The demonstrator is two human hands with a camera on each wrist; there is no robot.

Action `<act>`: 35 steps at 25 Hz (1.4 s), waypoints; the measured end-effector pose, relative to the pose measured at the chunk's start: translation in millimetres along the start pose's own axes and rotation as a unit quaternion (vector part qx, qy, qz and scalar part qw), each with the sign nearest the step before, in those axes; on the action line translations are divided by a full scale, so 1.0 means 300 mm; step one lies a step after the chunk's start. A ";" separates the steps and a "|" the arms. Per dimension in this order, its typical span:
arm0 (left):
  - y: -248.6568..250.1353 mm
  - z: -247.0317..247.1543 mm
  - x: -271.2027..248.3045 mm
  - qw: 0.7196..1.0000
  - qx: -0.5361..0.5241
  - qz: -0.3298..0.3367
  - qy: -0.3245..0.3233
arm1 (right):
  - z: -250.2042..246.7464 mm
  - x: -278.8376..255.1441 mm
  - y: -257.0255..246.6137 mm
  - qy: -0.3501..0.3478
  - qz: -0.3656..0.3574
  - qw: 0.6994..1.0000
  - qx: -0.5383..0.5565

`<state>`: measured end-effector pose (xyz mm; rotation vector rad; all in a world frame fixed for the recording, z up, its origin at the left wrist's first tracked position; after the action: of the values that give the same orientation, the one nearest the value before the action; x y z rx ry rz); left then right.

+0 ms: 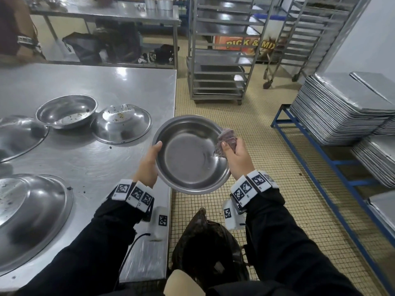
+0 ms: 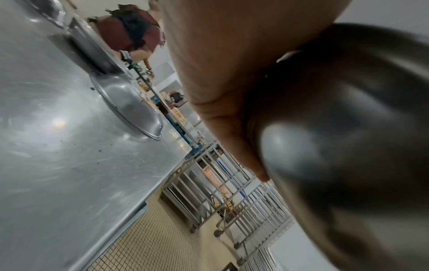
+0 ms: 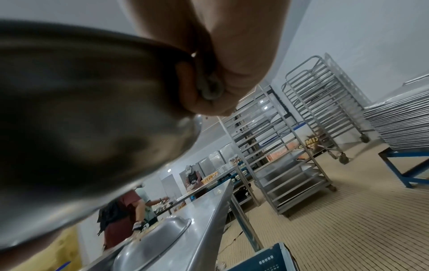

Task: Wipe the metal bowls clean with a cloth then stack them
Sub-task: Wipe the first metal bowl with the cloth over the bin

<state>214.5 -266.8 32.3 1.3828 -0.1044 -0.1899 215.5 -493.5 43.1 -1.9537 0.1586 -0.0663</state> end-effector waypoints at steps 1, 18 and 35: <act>0.002 0.004 -0.009 0.999 0.022 0.008 0.025 | -0.008 -0.019 0.008 0.029 0.005 0.999 0.023; -0.043 -0.025 0.010 0.998 -0.013 0.007 -0.054 | 0.018 -0.029 0.053 -0.025 0.042 0.997 0.060; -0.051 -0.029 -0.008 0.988 0.114 0.054 0.084 | 0.066 -0.086 0.199 0.115 0.051 0.992 0.012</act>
<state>212.8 -260.7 15.9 1.6105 -0.0622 0.0312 187.7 -494.0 -18.9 -1.9074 0.4072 -0.2254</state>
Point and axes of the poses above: each hand's wrist, its own x-axis towards the middle knuckle, its own z-axis out of the palm, y = z × x, the point moved 10 cm from there along x, towards the middle knuckle, and after that the axes turned 5 degrees about -y, right-handed, at the moved point
